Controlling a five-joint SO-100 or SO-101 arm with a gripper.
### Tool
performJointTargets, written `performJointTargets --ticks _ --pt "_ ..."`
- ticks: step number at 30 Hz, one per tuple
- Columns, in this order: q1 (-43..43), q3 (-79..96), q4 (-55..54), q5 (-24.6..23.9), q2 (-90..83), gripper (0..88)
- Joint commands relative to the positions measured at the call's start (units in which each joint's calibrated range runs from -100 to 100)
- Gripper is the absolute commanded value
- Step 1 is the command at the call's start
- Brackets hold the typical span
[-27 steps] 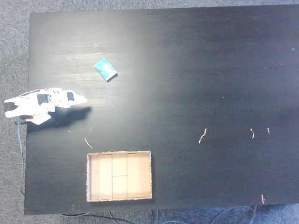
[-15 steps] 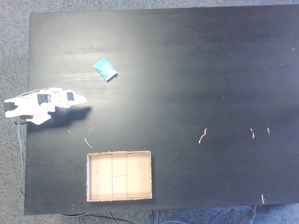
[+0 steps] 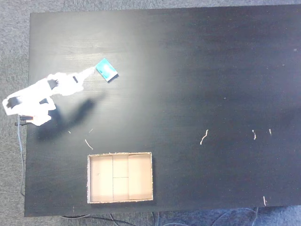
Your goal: Pick the green block and drop it in the box on the right.
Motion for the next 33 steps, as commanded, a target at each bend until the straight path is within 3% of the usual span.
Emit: performJointTargets --ticks 1,11,16,22,28,33 --pt "-2.04 -21.10 6.49 0.49 24.77 63.6" --pt "-1.81 -71.42 19.29 0.63 72.36 62.0" --pt "-4.95 -78.49 21.11 2.49 79.13 54.9" --pt "-7.78 -93.36 30.52 6.11 92.93 49.3" --pt "-6.87 -96.26 32.50 5.03 92.43 38.4" --pt "-2.57 -92.55 33.00 3.71 77.78 32.4"
